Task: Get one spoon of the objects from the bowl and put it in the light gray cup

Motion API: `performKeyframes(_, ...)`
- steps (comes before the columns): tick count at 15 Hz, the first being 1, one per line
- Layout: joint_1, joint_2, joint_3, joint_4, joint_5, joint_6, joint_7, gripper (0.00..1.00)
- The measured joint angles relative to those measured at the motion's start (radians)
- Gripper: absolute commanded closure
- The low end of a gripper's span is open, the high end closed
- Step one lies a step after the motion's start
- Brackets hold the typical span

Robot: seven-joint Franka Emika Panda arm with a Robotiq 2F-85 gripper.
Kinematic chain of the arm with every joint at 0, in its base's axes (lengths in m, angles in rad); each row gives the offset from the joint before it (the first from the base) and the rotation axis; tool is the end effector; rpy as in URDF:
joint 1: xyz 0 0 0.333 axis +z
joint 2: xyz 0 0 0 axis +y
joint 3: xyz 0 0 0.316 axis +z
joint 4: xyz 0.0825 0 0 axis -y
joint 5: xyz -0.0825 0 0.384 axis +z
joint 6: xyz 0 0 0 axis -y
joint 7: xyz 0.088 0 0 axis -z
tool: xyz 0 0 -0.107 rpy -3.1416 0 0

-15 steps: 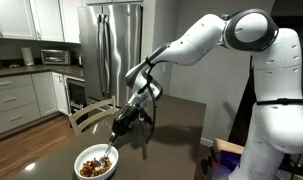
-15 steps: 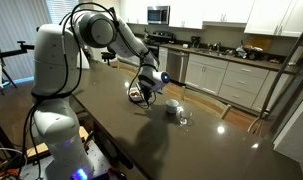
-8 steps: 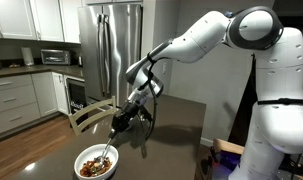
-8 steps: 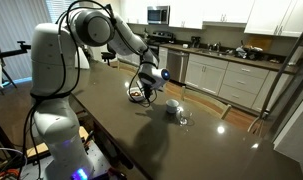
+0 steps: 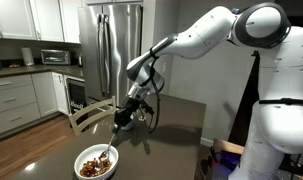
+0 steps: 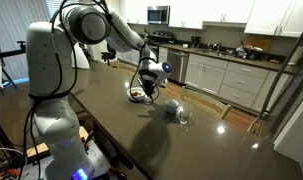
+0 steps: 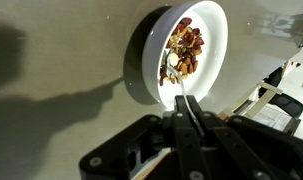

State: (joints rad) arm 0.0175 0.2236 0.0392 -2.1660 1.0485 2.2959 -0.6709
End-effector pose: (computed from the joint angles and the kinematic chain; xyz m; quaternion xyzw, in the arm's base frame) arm 0.5567 0.0503 0.2917 -0.9309 0.0194 -0.0697 0.3582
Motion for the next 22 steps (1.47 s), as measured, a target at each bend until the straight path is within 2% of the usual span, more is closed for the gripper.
performKeyframes(10, 0.018, -0.017, 0.016, 0.006, -0.188, 0.068, 0.154, 0.96)
performKeyframes(22, 0.023, -0.012, 0.035, 0.005, -0.196, 0.070, 0.167, 0.97)
